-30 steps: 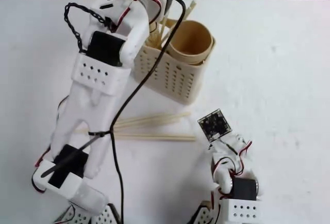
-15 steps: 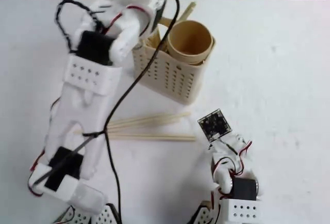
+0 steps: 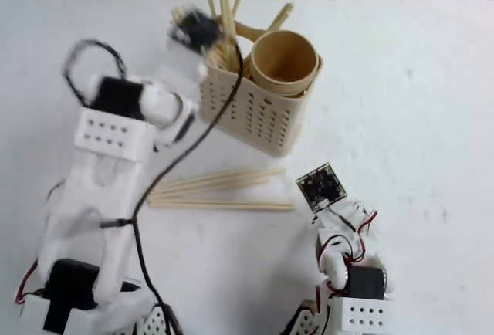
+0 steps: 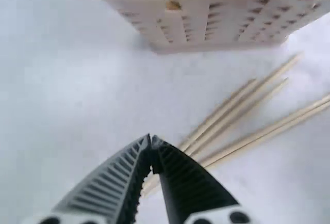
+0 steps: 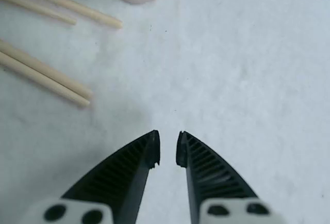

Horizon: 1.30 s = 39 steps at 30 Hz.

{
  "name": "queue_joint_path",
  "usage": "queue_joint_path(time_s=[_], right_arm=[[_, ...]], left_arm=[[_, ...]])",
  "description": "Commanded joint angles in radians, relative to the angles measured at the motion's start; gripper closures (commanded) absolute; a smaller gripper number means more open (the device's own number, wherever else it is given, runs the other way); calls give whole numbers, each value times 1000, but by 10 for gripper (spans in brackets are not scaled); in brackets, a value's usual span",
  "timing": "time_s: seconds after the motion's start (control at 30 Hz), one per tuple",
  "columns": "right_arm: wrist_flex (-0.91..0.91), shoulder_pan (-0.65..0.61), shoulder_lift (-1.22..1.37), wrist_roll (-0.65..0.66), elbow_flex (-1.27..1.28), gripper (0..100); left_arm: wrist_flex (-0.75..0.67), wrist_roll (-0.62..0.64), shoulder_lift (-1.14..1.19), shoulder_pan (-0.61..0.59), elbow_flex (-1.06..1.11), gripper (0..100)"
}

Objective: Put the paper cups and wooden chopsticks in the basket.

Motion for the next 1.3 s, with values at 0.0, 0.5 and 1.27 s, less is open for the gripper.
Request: queue_joint_path(time_s=[0.0,0.5,1.27], right_arm=[[-8,-5,-5,6,9,929],[-8,-5,-5,6,9,929],[-8,-5,-5,6,9,929]], left_arm=[[-427,-84,-64,-12,448,976],[-563,-169,134,35,529,867],[-354,-210,374,45,336,872]])
